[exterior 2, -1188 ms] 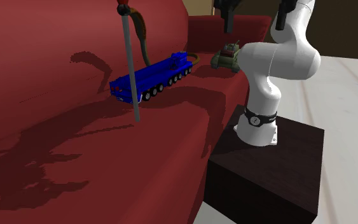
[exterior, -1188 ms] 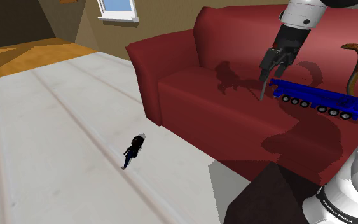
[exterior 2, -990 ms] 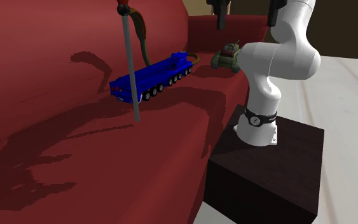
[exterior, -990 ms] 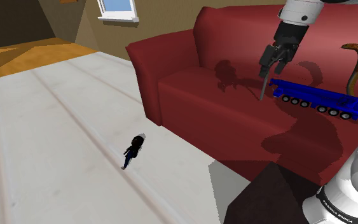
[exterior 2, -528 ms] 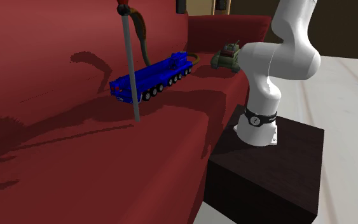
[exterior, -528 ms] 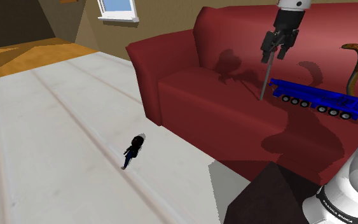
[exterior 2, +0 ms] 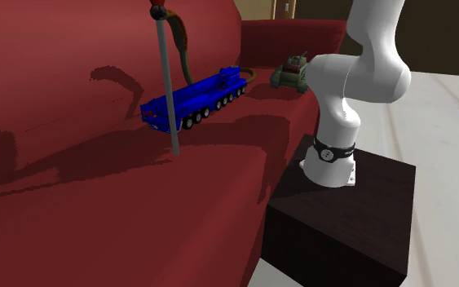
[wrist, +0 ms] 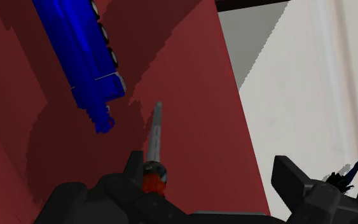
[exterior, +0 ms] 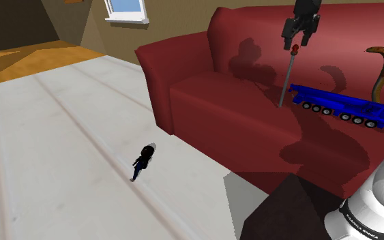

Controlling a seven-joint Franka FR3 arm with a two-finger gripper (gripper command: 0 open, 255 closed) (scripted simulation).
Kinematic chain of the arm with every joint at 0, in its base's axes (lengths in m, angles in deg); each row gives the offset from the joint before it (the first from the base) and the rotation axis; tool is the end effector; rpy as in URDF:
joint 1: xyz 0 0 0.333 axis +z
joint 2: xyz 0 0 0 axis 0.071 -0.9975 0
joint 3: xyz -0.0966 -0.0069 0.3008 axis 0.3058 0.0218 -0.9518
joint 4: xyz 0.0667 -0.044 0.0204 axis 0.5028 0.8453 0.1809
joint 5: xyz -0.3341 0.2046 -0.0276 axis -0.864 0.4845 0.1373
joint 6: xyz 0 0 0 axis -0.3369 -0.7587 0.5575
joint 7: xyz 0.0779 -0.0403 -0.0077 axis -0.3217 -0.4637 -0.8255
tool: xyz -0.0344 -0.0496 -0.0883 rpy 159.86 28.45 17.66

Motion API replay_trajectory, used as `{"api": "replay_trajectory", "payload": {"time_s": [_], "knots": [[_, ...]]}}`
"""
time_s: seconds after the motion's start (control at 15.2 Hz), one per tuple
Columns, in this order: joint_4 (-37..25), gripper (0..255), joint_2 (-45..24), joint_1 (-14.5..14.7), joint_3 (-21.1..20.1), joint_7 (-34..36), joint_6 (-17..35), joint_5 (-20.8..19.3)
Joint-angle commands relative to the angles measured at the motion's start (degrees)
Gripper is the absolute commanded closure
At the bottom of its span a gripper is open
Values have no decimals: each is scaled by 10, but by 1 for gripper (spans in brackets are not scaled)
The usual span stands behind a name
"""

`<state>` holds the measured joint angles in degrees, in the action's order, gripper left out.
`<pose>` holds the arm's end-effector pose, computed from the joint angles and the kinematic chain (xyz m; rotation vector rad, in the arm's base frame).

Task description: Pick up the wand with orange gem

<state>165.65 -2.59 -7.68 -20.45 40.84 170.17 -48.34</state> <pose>0.4252 -0.1782 0.6768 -3.1171 0.3115 -0.0051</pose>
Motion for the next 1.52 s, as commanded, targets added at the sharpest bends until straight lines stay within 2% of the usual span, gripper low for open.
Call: {"api": "replay_trajectory", "payload": {"time_s": [0.0,0.13,0.59,0.73,0.79,1.45], "knots": [[-59,0,-44,-7,16,-19,-23,-2],[-120,0,-89,-14,30,-37,-46,0],[-37,0,-64,-14,27,-29,13,-7],[-30,0,-62,-14,27,-29,18,-8],[-30,255,-62,-14,27,-29,18,-8],[-41,255,-65,-14,27,-30,10,-7]]}}
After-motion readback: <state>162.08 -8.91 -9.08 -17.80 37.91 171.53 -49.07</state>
